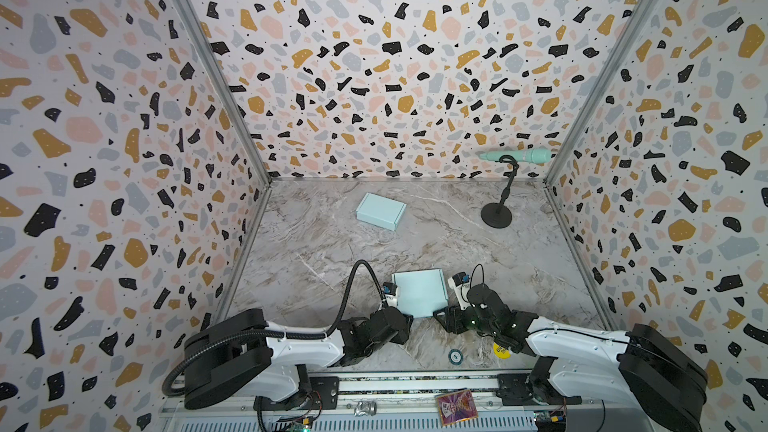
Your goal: Fold the paper box
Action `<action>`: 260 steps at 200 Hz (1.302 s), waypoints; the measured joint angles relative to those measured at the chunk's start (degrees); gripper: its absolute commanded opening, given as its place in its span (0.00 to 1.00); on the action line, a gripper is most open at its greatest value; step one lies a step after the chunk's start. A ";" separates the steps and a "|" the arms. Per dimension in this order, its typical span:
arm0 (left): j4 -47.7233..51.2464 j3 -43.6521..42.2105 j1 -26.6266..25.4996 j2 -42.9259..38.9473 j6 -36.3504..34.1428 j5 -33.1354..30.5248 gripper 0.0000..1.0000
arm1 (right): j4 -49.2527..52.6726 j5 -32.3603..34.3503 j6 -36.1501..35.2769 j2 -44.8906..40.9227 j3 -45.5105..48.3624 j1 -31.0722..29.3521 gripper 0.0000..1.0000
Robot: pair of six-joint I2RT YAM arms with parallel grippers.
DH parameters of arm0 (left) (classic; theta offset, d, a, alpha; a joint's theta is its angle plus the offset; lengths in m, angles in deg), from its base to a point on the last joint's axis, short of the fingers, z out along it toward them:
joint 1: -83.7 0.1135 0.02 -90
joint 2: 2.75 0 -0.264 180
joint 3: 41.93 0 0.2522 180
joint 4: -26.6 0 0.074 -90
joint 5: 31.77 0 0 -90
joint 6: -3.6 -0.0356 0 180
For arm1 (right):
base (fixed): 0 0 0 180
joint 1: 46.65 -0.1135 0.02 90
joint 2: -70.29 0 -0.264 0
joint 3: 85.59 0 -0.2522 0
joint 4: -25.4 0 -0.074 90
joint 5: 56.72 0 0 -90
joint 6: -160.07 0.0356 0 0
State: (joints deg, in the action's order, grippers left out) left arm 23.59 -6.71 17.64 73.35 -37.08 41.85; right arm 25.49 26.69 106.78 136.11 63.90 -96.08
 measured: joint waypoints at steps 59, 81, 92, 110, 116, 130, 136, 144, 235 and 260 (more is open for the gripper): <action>-0.90 -0.13 0.00 0.00 0.07 -0.07 0.49 | -0.04 1.90 -1.38 0.52 0.00 -0.04 0.57; -1.60 -0.55 0.00 0.00 0.15 -0.15 0.48 | -0.07 2.34 -1.70 0.57 0.00 -0.04 0.56; -1.99 -0.85 0.00 0.00 0.24 -0.17 0.47 | -0.07 2.56 -1.95 0.57 0.00 -0.04 0.56; -3.10 -1.70 0.46 -0.09 0.31 -0.13 0.46 | -0.04 2.97 -2.27 0.61 0.00 -0.04 0.55; -3.56 -2.21 0.79 -0.24 0.35 0.02 0.45 | -0.09 3.13 -2.38 0.66 0.00 -0.04 0.54; -4.48 -3.54 1.57 -0.85 0.37 0.48 0.45 | -0.11 3.30 -2.69 0.87 -0.02 -0.04 0.54; -4.59 -3.98 1.97 -1.16 0.33 0.66 0.45 | -0.13 3.39 -2.78 1.03 -0.02 -0.04 0.53; -4.57 -4.39 2.47 -1.66 0.20 0.85 0.45 | -0.13 3.45 -2.95 1.20 -0.02 -0.04 0.53; -3.28 -5.25 4.94 -12.15 -2.49 2.29 0.44 | -0.37 4.46 -4.26 1.77 -0.55 -0.02 0.52; -2.10 -5.25 6.64 -12.85 -3.28 2.21 0.44 | -0.39 4.66 -4.52 1.88 -0.92 -0.02 0.52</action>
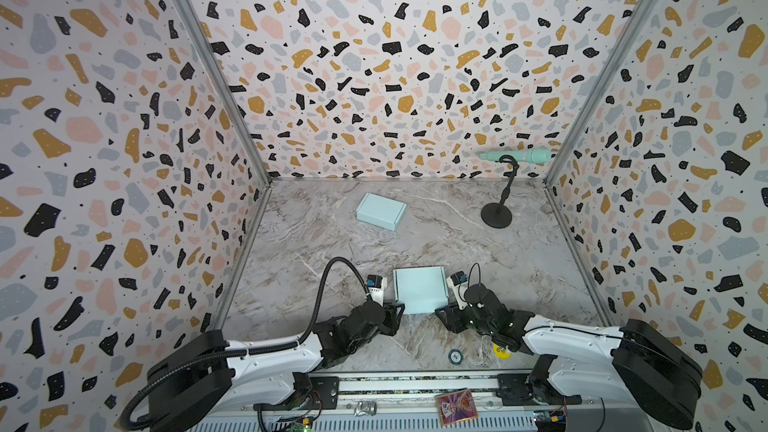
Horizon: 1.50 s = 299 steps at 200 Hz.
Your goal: Fold the paper box
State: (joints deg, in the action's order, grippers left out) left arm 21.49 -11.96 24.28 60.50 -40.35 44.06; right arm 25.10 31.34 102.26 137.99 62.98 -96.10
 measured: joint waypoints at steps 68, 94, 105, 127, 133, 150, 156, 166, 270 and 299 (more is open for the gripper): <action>-0.90 1.66 0.87 8.68 -1.57 1.60 0.43 | -0.09 0.00 -0.57 1.53 -1.16 0.00 0.52; -2.60 2.45 0.87 10.67 -1.75 2.99 0.43 | -0.13 -0.17 -0.79 2.25 -1.73 0.00 0.51; -3.43 2.62 0.87 10.84 -1.77 3.30 0.42 | -0.11 -0.28 -0.81 2.38 -1.90 0.00 0.51; -3.87 2.62 0.92 10.88 -1.75 3.67 0.41 | -0.11 -0.24 -0.81 2.43 -2.10 0.04 0.51; -3.91 2.62 0.92 10.88 -1.75 3.74 0.41 | -0.11 -0.24 -0.83 2.43 -2.10 0.04 0.51; -3.91 2.60 0.92 10.97 -1.75 3.82 0.41 | -0.15 -0.22 -0.87 2.54 -2.10 0.04 0.51; -3.93 2.60 0.92 11.02 -1.75 3.80 0.41 | -0.17 -0.22 -0.96 2.64 -2.10 0.04 0.51; -3.93 2.60 0.92 11.08 -1.75 3.76 0.41 | -0.35 -0.22 -1.01 2.89 -2.10 0.04 0.51; -7.37 2.03 3.13 12.28 -1.99 3.87 0.37 | -2.60 0.22 -2.54 5.20 -2.16 0.48 0.50; -7.89 2.03 3.17 12.57 -2.38 3.89 0.42 | -2.69 0.22 -2.95 5.27 -2.40 0.48 0.50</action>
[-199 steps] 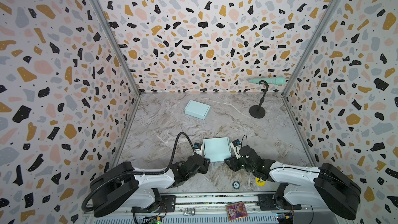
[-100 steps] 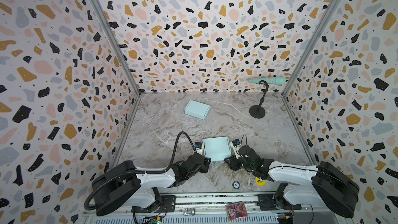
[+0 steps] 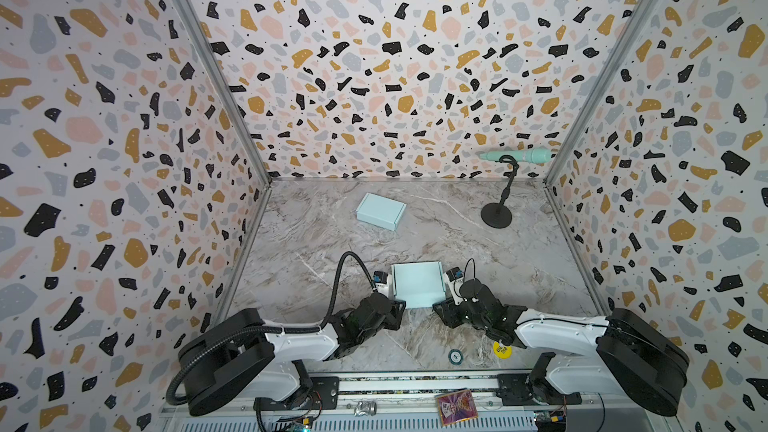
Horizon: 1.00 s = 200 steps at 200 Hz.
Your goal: Fold the paper box
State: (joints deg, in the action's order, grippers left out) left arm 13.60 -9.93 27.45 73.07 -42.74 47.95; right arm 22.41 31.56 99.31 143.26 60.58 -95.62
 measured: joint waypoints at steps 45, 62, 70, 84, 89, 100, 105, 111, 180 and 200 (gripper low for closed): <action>-1.33 0.02 0.37 1.46 -0.63 0.66 0.53 | -0.02 -0.11 -0.22 0.07 -0.04 0.00 0.52; -1.51 0.02 0.63 1.42 -0.70 0.68 0.54 | -0.02 -0.11 -0.22 0.07 -0.04 0.00 0.53; -1.55 0.02 0.70 1.36 -0.76 0.68 0.53 | -0.02 -0.11 -0.24 0.07 -0.04 0.00 0.53; -1.62 0.02 0.87 1.29 -0.90 0.70 0.52 | -0.11 -0.09 -0.33 0.17 -0.04 0.00 0.53; -1.62 0.02 0.96 1.27 -0.96 0.76 0.52 | -0.24 -0.09 -0.37 0.26 -0.04 0.00 0.53; -1.62 0.04 1.07 1.31 -1.07 0.83 0.51 | -0.50 -0.13 -0.44 0.61 -0.15 0.00 0.53; -1.60 0.09 1.07 1.31 -1.11 0.87 0.51 | -0.57 -0.15 -0.44 0.83 -0.26 0.00 0.53; -1.62 0.22 1.07 1.44 -1.11 0.94 0.51 | -0.66 -0.22 -0.55 1.11 -0.50 0.00 0.53; -2.01 0.55 1.46 3.17 -1.05 1.31 0.48 | -0.63 -0.13 -1.27 2.03 -2.01 0.07 0.53; -1.99 0.55 1.57 3.17 -1.03 1.18 0.45 | -0.79 0.00 -1.29 2.58 -2.01 0.09 0.50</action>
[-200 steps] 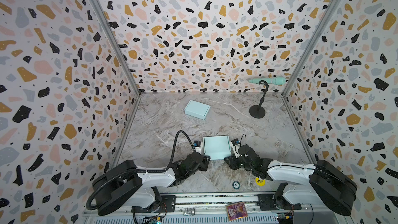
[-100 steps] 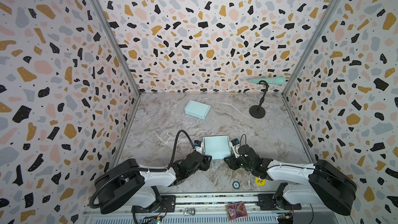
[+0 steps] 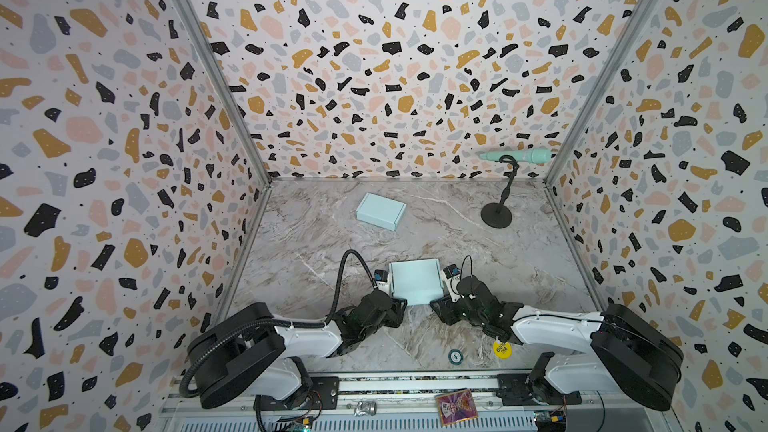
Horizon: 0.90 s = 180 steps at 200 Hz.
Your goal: Fold the paper box
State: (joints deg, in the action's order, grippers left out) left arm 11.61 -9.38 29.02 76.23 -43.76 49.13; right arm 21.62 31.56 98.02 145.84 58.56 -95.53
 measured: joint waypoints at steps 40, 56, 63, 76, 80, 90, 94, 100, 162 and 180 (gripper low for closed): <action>-0.02 0.00 0.59 0.00 0.00 0.02 0.43 | -1.09 -0.22 -0.24 1.25 0.00 1.38 0.47; -0.07 0.00 0.66 0.00 0.00 0.07 0.43 | -1.46 -0.22 -0.61 1.33 0.00 1.73 0.46; -0.07 0.00 0.68 0.00 0.00 0.11 0.43 | -1.60 -0.24 -0.81 1.42 0.00 1.88 0.45; -0.07 -0.07 0.72 -0.17 0.00 0.13 0.43 | -1.95 -0.24 -1.11 1.77 0.00 1.95 0.45; -0.04 -0.13 0.81 -0.31 0.00 0.15 0.43 | -2.03 -0.24 -1.18 1.88 0.00 1.95 0.44; -0.09 -0.33 1.09 -0.70 0.00 0.31 0.44 | -2.21 -0.26 -1.36 2.14 -0.02 1.97 0.44; -0.02 -0.42 1.25 -0.96 -0.04 0.37 0.45 | -2.23 -0.28 -1.42 2.19 -0.02 2.01 0.44; 0.04 -0.57 1.44 -1.42 -0.07 0.72 0.46 | -2.23 -0.31 -1.49 2.23 -0.02 2.08 0.44; 8.28 0.37 4.04 -8.70 -3.08 1.27 0.57 | -2.25 -0.48 -2.56 2.51 -0.74 2.99 0.44; 12.37 2.73 6.23 -8.96 -4.83 0.46 0.61 | -2.25 -0.55 -2.78 2.62 -0.92 3.19 0.44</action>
State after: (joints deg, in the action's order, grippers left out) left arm 23.98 -6.65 35.25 67.27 -48.59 49.59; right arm 19.37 31.02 95.24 148.46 57.65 -92.34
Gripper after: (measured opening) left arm 0.583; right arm 0.441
